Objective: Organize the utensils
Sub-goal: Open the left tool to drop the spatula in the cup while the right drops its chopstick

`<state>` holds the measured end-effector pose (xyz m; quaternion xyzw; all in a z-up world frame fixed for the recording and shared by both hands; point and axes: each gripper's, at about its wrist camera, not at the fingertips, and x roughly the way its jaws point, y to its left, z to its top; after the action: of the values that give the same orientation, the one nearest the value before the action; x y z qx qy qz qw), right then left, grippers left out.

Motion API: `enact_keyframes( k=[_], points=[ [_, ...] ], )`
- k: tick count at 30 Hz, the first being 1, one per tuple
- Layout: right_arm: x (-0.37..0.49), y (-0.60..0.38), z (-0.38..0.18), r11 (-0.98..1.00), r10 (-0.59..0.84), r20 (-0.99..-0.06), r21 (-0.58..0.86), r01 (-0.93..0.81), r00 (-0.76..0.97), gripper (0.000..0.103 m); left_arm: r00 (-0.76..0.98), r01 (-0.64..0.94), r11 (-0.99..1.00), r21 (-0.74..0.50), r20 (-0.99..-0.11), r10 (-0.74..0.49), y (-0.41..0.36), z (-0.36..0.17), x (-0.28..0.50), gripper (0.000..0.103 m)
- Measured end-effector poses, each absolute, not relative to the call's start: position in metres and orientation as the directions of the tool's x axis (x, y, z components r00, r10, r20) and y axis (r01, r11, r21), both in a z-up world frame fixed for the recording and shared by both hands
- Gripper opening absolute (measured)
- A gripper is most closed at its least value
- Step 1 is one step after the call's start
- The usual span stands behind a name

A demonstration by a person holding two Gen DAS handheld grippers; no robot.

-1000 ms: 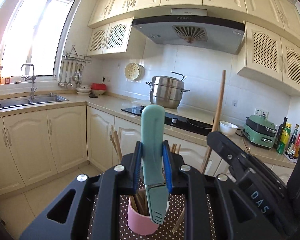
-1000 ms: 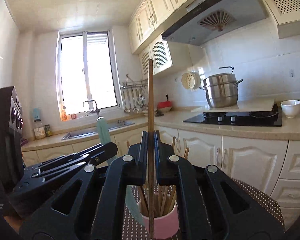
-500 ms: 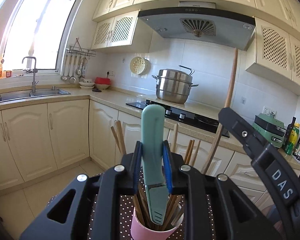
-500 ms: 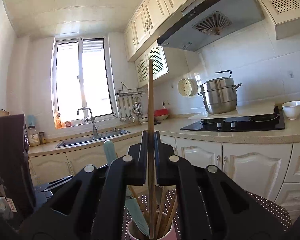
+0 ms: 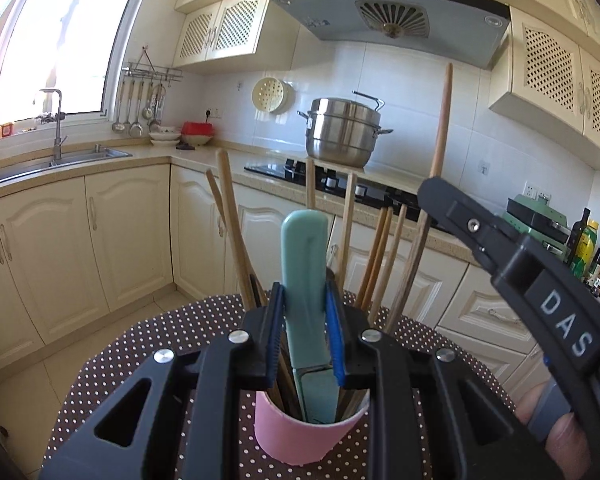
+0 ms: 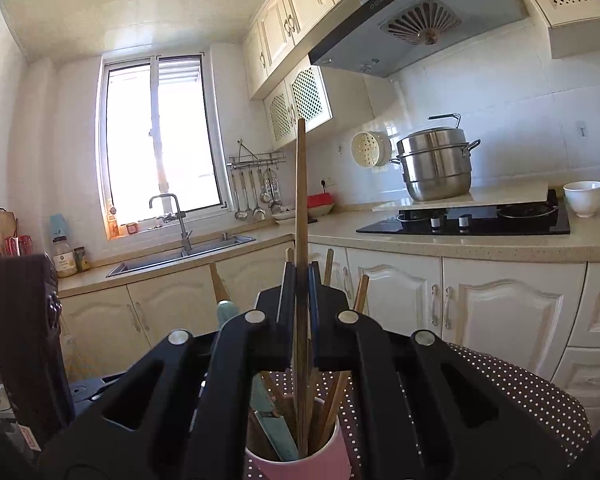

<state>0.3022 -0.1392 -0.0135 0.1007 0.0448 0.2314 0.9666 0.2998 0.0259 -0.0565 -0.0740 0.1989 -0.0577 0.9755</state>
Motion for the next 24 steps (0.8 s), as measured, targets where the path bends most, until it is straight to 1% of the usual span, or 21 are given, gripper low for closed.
enact_keyframes(
  k=[4, 7, 9, 11, 19, 21, 23, 24],
  points=[
    [0.299, -0.139, -0.018, 0.874, 0.457, -0.055, 0.213, -0.437, 0.888, 0.007, 0.912, 0.088, 0.984, -0.158, -0.384, -0.144, 0.024, -0.059, 0.298, 0.021],
    [0.297, -0.139, -0.020, 0.875, 0.456, -0.062, 0.214, -0.434, 0.888, 0.007, 0.919, 0.091, 0.984, -0.152, -0.367, -0.142, 0.024, -0.056, 0.293, 0.021],
    [0.298, -0.141, -0.021, 0.874, 0.456, -0.065, 0.220, -0.433, 0.887, 0.007, 0.922, 0.089, 0.987, -0.137, -0.363, -0.134, 0.023, -0.054, 0.290, 0.023],
    [0.296, -0.142, -0.020, 0.876, 0.454, -0.066, 0.217, -0.431, 0.889, 0.007, 0.925, 0.089, 0.986, -0.138, -0.355, -0.133, 0.023, -0.054, 0.285, 0.034],
    [0.294, -0.144, -0.023, 0.875, 0.457, -0.084, 0.224, -0.430, 0.885, 0.007, 0.936, 0.047, 0.992, -0.116, -0.343, -0.085, 0.025, -0.050, 0.272, 0.048],
    [0.292, -0.144, -0.025, 0.875, 0.458, -0.091, 0.223, -0.430, 0.884, 0.007, 0.938, 0.030, 0.994, -0.105, -0.341, -0.064, 0.026, -0.049, 0.270, 0.052],
    [0.292, -0.143, -0.026, 0.875, 0.460, -0.100, 0.221, -0.431, 0.882, 0.007, 0.938, 0.005, 0.996, -0.087, -0.344, -0.034, 0.027, -0.050, 0.268, 0.059],
    [0.292, -0.143, -0.027, 0.875, 0.460, -0.105, 0.222, -0.431, 0.882, 0.007, 0.938, -0.005, 0.997, -0.080, -0.347, -0.023, 0.028, -0.050, 0.267, 0.061]
  ],
)
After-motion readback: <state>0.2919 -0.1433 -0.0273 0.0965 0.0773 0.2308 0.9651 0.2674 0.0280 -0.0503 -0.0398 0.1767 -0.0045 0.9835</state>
